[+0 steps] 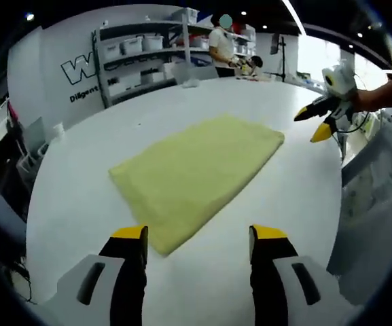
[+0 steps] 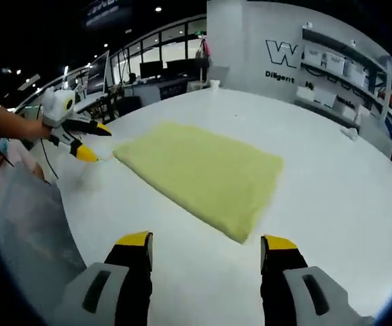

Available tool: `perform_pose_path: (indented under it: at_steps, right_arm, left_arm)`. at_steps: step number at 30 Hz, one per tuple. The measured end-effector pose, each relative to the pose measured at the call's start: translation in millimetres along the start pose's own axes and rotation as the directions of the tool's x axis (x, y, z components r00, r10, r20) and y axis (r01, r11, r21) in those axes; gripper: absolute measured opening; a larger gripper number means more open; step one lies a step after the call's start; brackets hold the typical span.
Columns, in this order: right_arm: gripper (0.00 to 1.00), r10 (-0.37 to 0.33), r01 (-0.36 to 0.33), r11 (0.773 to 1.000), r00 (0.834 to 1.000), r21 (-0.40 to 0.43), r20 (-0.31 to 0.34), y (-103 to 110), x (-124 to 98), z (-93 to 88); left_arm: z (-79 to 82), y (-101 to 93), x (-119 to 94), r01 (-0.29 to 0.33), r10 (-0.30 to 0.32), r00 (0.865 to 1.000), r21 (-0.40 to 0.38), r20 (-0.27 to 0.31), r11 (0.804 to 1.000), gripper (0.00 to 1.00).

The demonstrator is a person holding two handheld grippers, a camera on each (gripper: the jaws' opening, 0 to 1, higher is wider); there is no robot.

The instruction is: Fold the garment on the visible template until the final outline fits inside the template.

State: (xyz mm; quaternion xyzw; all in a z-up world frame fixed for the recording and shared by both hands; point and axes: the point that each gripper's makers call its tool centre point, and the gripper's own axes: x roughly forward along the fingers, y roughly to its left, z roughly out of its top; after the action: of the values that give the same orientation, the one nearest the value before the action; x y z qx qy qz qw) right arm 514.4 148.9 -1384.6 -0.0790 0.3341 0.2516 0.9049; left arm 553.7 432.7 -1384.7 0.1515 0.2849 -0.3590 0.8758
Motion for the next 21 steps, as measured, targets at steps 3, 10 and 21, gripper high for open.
perform_pose_path:
  at_steps: [3, 10, 21]
  right_arm:
    - [0.72, -0.001, 0.0, 1.0, 1.0, 0.017, 0.023, -2.8, 1.4, 6.6]
    - [0.87, -0.041, 0.04, 0.999, 0.995, 0.009, 0.088, -5.8, 0.0, 18.5]
    - [0.89, -0.034, 0.019, 0.995, 0.988, 0.101, 0.151, 15.0, -21.0, 16.8]
  left_arm:
    - [-1.1, -1.5, -4.7, -0.024, 0.025, 0.999, -0.024, 0.022, 0.999, 0.7]
    - [-3.4, -2.0, -14.2, -0.097, 0.101, 0.993, -0.079, 0.057, 0.992, 0.82]
    - [2.8, -10.9, -45.4, -0.174, 0.194, 0.977, -0.187, 0.093, 0.967, 0.96]
